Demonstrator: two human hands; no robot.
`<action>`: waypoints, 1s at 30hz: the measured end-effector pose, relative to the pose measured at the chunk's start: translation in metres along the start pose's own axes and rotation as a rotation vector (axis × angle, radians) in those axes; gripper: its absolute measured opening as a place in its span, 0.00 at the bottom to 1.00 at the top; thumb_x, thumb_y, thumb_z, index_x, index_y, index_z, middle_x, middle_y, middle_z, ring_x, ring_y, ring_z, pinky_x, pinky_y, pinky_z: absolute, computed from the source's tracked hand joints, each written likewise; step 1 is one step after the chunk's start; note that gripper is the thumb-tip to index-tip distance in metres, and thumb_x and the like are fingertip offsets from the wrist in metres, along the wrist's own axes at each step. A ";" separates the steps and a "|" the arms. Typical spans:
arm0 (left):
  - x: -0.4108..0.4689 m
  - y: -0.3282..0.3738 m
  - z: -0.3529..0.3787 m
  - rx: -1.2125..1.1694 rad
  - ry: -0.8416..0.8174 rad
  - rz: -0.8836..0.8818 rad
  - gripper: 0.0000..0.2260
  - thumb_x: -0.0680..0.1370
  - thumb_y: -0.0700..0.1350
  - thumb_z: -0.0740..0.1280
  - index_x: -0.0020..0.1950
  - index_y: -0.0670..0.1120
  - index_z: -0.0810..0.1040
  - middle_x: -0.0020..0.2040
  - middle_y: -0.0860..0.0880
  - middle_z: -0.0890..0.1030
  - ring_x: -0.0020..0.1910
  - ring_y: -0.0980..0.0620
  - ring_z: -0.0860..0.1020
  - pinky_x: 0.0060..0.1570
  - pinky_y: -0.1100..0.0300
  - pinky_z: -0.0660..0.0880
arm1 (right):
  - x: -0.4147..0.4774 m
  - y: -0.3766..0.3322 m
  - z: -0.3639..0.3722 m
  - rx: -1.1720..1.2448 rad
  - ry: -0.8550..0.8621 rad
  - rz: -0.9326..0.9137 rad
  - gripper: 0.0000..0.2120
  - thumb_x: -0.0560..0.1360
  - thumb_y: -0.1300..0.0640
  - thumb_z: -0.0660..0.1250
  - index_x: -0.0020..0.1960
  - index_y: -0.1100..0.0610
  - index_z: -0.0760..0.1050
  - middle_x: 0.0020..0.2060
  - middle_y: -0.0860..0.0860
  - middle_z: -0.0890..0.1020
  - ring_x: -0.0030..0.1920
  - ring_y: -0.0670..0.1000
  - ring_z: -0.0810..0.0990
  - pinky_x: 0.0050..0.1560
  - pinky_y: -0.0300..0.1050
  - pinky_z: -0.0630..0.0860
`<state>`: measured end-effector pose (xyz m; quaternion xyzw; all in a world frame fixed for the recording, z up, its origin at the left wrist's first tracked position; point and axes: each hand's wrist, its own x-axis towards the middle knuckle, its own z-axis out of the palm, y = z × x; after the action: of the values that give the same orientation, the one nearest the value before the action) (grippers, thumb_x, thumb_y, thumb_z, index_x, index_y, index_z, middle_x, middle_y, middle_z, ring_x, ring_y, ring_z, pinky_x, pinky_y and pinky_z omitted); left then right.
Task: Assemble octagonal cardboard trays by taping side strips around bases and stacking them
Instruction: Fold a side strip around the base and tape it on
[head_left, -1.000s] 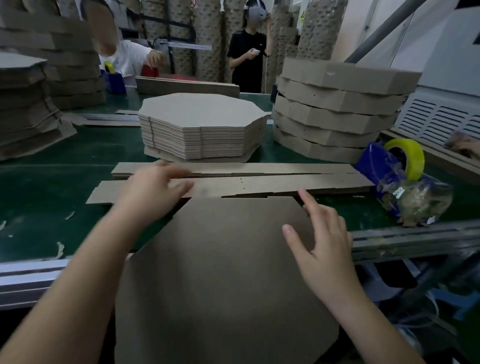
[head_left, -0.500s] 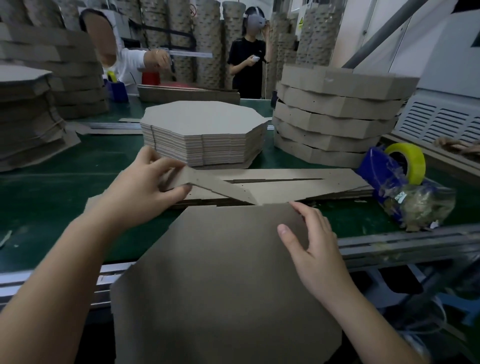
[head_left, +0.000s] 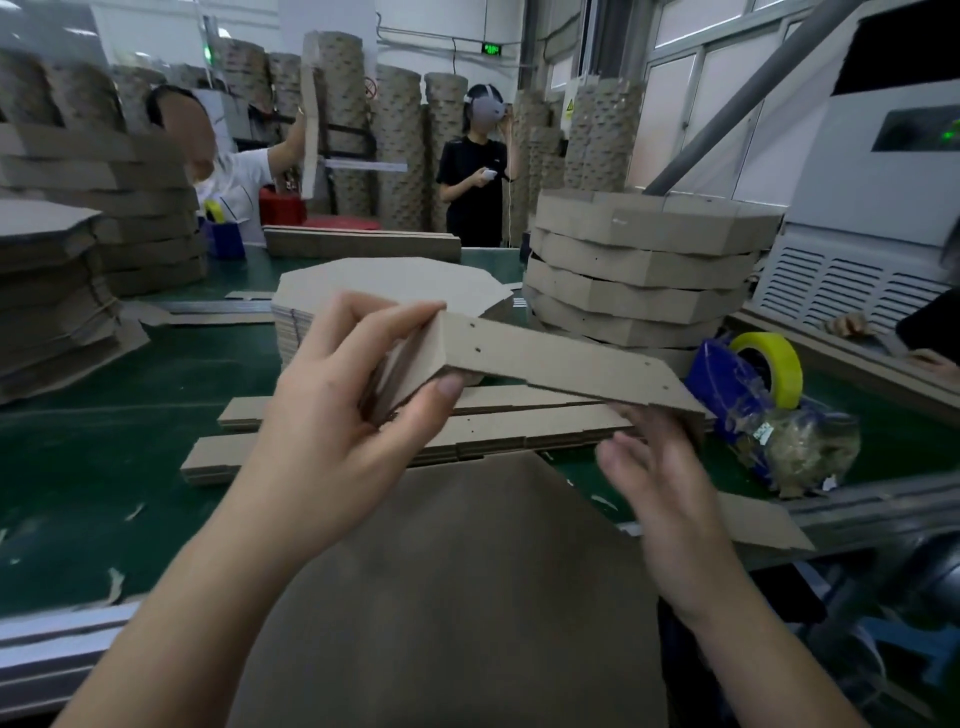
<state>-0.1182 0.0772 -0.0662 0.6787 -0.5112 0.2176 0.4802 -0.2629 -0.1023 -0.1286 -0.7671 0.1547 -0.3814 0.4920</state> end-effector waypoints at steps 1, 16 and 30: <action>-0.001 -0.001 0.001 0.006 -0.020 0.001 0.23 0.75 0.57 0.63 0.66 0.48 0.75 0.53 0.52 0.72 0.51 0.60 0.73 0.49 0.71 0.67 | 0.000 -0.005 -0.008 0.026 0.044 -0.033 0.22 0.62 0.28 0.63 0.55 0.21 0.68 0.58 0.24 0.73 0.63 0.34 0.71 0.63 0.41 0.67; -0.022 -0.011 0.028 0.260 -0.399 0.086 0.30 0.72 0.41 0.72 0.70 0.61 0.70 0.56 0.58 0.75 0.51 0.51 0.76 0.45 0.54 0.75 | -0.022 -0.017 -0.077 0.162 0.517 0.011 0.11 0.71 0.41 0.63 0.45 0.39 0.84 0.46 0.40 0.85 0.49 0.39 0.82 0.49 0.31 0.77; -0.033 -0.003 0.062 0.487 -0.359 0.000 0.25 0.67 0.38 0.76 0.63 0.52 0.80 0.54 0.50 0.81 0.46 0.42 0.81 0.33 0.55 0.72 | -0.042 0.047 -0.075 -0.008 0.172 0.807 0.27 0.80 0.44 0.58 0.34 0.61 0.83 0.34 0.55 0.85 0.29 0.52 0.82 0.33 0.43 0.74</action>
<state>-0.1407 0.0393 -0.1208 0.8015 -0.5208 0.2101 0.2054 -0.3396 -0.1458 -0.1709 -0.6120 0.4853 -0.2199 0.5845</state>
